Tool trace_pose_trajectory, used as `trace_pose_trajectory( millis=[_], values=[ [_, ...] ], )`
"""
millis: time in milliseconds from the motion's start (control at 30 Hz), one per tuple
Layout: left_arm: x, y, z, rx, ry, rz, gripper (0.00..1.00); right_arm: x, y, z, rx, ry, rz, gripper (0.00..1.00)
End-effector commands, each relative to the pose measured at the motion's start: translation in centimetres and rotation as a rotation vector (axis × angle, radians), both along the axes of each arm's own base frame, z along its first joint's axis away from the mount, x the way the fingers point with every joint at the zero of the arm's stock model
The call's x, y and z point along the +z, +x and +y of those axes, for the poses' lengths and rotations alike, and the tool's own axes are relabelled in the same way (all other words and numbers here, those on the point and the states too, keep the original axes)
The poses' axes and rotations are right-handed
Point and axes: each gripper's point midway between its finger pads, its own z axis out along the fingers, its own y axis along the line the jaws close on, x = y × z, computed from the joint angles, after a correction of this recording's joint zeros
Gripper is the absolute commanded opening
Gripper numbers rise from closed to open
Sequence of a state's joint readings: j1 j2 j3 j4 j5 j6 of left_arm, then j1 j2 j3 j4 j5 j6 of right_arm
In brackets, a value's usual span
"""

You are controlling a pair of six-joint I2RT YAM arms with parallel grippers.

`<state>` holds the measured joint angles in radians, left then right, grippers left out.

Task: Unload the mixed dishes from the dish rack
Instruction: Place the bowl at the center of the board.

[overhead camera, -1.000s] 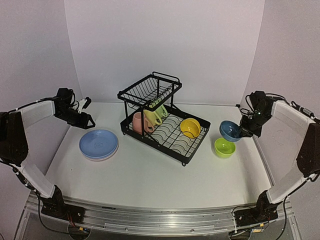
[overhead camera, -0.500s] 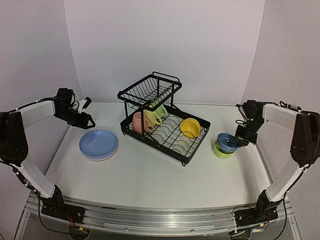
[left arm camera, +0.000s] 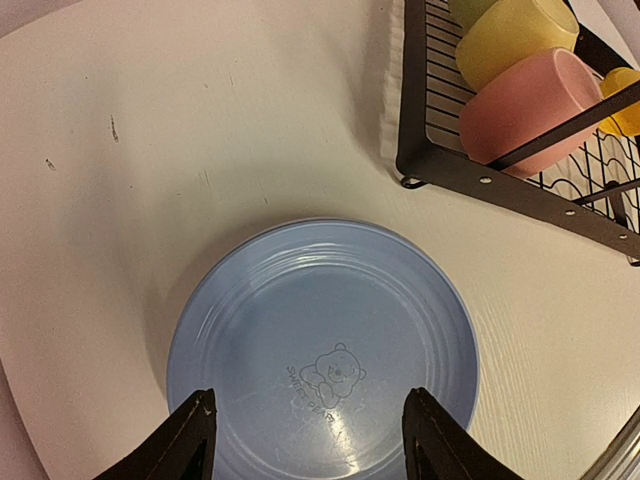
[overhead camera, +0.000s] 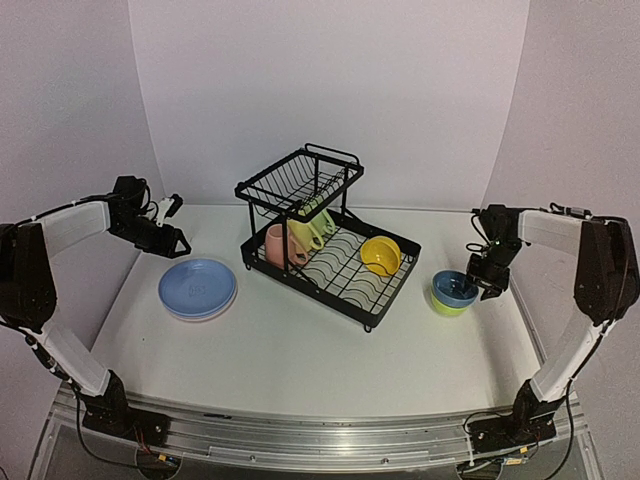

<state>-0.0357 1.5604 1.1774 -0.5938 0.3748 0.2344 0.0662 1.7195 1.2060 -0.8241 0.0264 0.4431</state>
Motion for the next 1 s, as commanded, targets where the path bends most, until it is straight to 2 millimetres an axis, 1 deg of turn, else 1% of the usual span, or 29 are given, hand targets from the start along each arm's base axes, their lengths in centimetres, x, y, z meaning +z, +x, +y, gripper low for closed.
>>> trace_pose_trajectory(
  millis=[0, 133, 200, 267, 367, 567, 733, 867, 967],
  values=[
    [1.6, 0.7, -0.4, -0.009, -0.02, -0.044, 0.63, 1.1, 0.6, 0.1, 0.023, 0.001, -0.05, 0.51],
    [1.5, 0.7, -0.4, -0.009, -0.021, -0.043, 0.63, 1.7, 0.7, 0.3, 0.067, -0.003, -0.083, 0.52],
    [1.4, 0.8, -0.5, -0.008, -0.026, -0.041, 0.63, 1.1, 0.4, 0.6, 0.087, 0.009, -0.093, 0.51],
    [1.4, 0.8, -0.5, -0.007, -0.032, -0.042, 0.63, 0.8, 0.6, 1.3, 0.104, 0.031, -0.137, 0.51],
    [1.4, 0.8, -0.6, -0.009, -0.036, -0.041, 0.63, 0.2, 0.7, 1.7, 0.111, 0.037, -0.198, 0.51],
    [1.6, 0.8, -0.6, -0.013, -0.032, -0.047, 0.63, -0.6, 0.9, 1.6, 0.122, 0.021, -0.244, 0.49],
    [1.5, 0.7, -0.6, -0.011, -0.035, -0.04, 0.63, -1.0, 1.2, 1.0, 0.133, -0.031, -0.266, 0.48],
    [1.6, 0.8, -0.5, -0.013, -0.029, -0.042, 0.63, -0.2, 1.8, 1.1, 0.146, -0.031, -0.285, 0.48],
    [1.8, 0.9, -0.5, -0.014, -0.025, -0.046, 0.63, 2.1, 2.0, 0.6, 0.162, -0.084, -0.321, 0.49]
  ],
)
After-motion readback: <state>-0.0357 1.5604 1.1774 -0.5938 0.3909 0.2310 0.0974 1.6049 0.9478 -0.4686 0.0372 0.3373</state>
